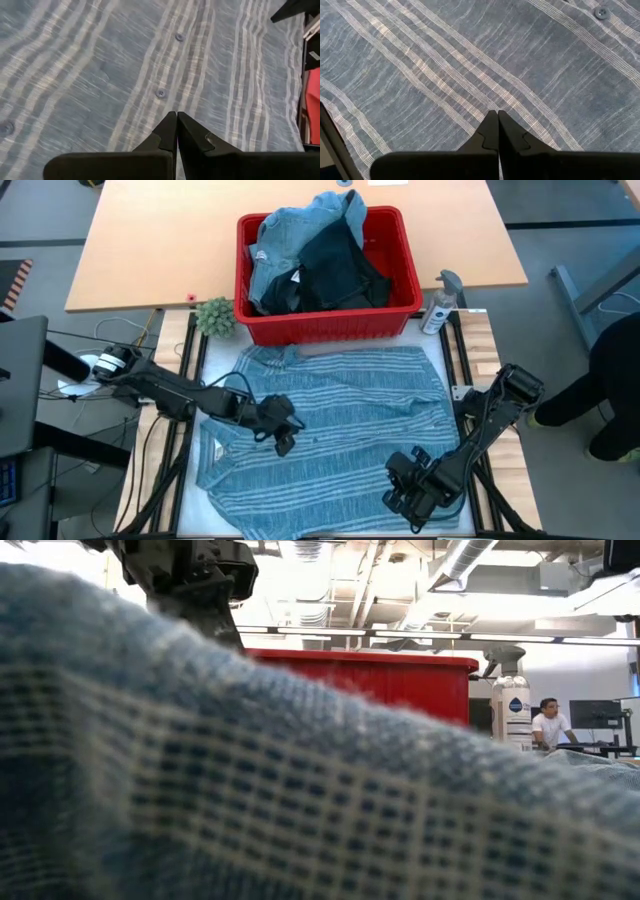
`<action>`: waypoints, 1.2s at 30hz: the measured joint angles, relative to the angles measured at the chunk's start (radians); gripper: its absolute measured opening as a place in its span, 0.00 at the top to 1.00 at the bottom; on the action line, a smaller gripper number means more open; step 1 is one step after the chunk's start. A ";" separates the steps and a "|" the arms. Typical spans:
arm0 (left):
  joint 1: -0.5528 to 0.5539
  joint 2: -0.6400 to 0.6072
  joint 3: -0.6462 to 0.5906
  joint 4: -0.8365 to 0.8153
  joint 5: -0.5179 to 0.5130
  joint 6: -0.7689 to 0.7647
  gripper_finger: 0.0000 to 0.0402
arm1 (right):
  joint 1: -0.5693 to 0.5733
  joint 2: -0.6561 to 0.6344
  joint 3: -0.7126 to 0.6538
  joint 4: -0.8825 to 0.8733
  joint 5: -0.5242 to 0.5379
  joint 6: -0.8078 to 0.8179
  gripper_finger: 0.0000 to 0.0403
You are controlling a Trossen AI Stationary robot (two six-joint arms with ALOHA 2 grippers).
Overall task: Fold Laundry from Bin
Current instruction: Fold the blue polo shirt
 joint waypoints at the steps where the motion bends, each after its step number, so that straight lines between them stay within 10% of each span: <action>1: 0.006 -0.003 0.000 -0.002 0.008 0.003 1.00 | 0.000 0.000 0.000 0.000 0.004 0.000 0.95; 19: 0.201 -0.465 -0.422 -0.077 -0.388 -0.155 1.00 | -0.027 0.000 0.000 -0.011 0.067 -0.004 0.95; 36: 0.303 -0.213 -0.438 -0.059 -0.479 -0.227 1.00 | -0.074 0.000 0.000 0.012 0.062 -0.029 0.95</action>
